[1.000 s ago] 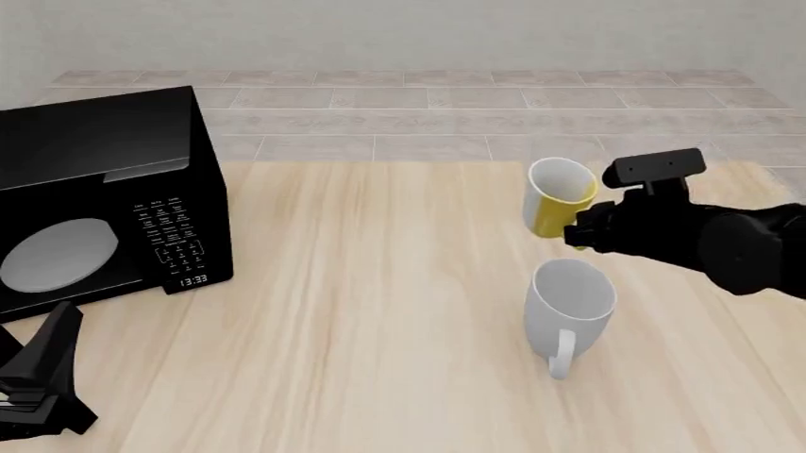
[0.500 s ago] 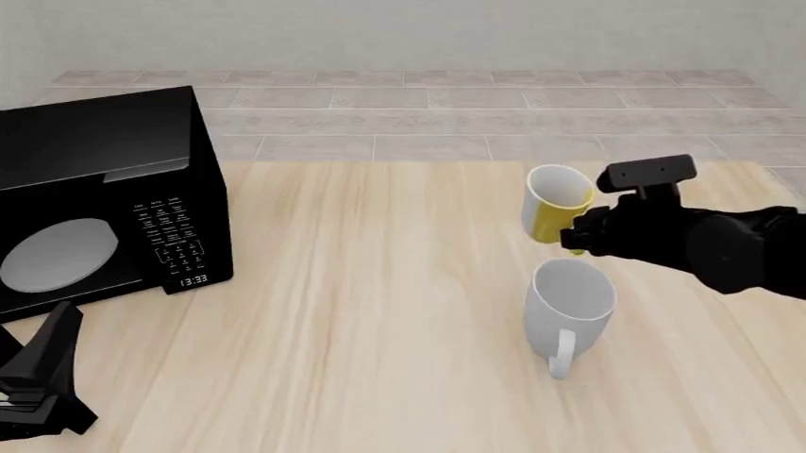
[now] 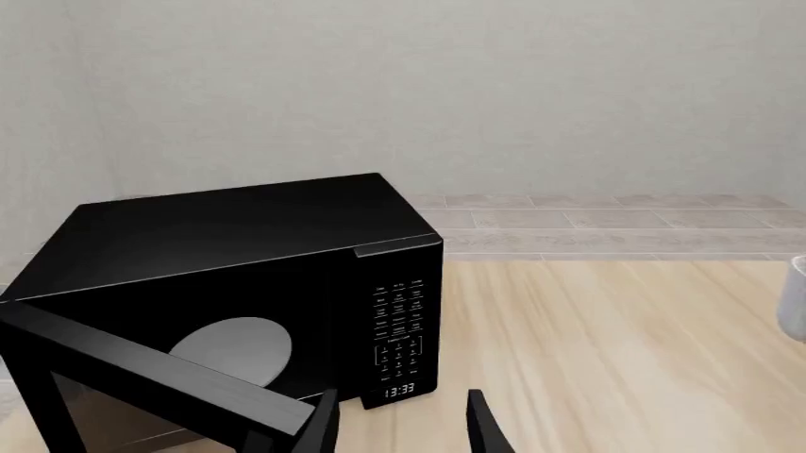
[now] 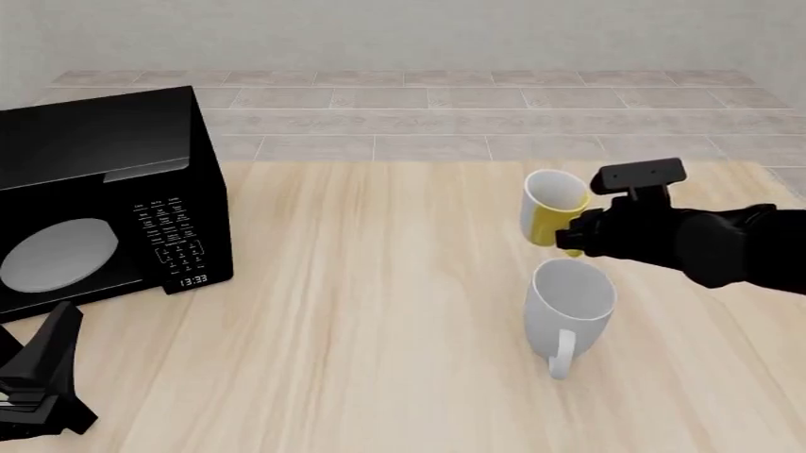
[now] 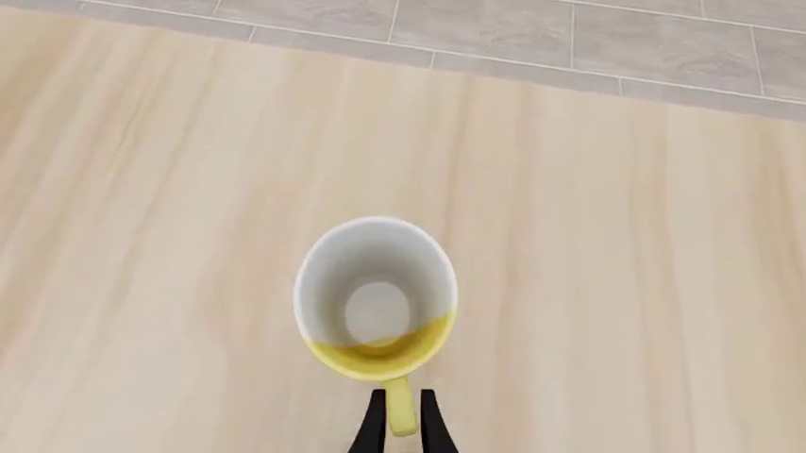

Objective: Put the yellow and white mug to the front of the white mug.

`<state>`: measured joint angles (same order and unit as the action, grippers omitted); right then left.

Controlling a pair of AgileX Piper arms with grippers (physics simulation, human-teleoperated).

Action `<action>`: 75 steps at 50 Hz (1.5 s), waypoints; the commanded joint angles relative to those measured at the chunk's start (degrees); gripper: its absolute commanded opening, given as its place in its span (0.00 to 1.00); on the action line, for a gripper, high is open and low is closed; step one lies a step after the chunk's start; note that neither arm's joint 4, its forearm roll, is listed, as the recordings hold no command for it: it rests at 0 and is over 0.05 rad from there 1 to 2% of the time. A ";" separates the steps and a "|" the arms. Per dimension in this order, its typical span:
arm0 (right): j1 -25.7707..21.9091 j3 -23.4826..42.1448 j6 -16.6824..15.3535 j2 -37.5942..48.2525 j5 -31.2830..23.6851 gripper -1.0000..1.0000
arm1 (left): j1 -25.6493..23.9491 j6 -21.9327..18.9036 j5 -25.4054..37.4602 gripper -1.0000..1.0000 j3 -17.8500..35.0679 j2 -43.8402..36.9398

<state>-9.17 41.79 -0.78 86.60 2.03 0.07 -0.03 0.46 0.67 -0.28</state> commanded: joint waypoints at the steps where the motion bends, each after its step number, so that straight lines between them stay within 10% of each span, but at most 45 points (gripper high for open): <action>1: 0.33 0.70 0.41 2.03 0.86 0.00 | -0.01 -0.06 0.02 1.00 0.00 0.05; 29: 0.52 1.80 0.49 3.62 1.00 0.00 | -0.02 -0.07 0.01 1.00 0.00 0.06; 30: 0.50 1.76 0.59 3.62 1.00 1.00 | -0.02 -0.07 0.01 1.00 0.00 0.06; 75: -0.12 3.84 -1.08 -5.66 -5.02 1.00 | -0.03 -0.07 0.02 1.00 0.00 0.05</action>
<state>-9.14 44.95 -0.56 84.91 -1.01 0.06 -0.03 0.47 0.67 -0.28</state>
